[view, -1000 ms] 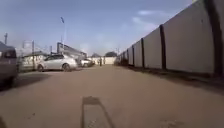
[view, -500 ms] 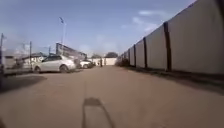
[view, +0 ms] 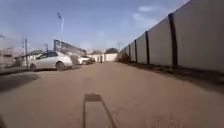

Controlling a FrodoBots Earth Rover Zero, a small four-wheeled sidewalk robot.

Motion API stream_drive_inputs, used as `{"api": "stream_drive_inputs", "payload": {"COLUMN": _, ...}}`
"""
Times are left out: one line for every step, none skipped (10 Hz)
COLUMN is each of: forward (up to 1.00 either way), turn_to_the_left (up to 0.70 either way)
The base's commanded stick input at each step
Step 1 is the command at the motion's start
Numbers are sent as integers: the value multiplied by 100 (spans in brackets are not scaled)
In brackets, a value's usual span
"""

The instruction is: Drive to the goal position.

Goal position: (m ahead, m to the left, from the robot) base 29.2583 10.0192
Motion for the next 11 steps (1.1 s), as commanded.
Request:
{"api": "stream_drive_inputs", "payload": {"forward": 100, "turn_to_the_left": 0}}
{"api": "stream_drive_inputs", "payload": {"forward": 100, "turn_to_the_left": 0}}
{"api": "stream_drive_inputs", "payload": {"forward": 100, "turn_to_the_left": 0}}
{"api": "stream_drive_inputs", "payload": {"forward": 100, "turn_to_the_left": 0}}
{"api": "stream_drive_inputs", "payload": {"forward": 100, "turn_to_the_left": 0}}
{"api": "stream_drive_inputs", "payload": {"forward": 100, "turn_to_the_left": 0}}
{"api": "stream_drive_inputs", "payload": {"forward": 100, "turn_to_the_left": 0}}
{"api": "stream_drive_inputs", "payload": {"forward": 100, "turn_to_the_left": 0}}
{"api": "stream_drive_inputs", "payload": {"forward": 100, "turn_to_the_left": 0}}
{"api": "stream_drive_inputs", "payload": {"forward": 100, "turn_to_the_left": 0}}
{"api": "stream_drive_inputs", "payload": {"forward": 100, "turn_to_the_left": 0}}
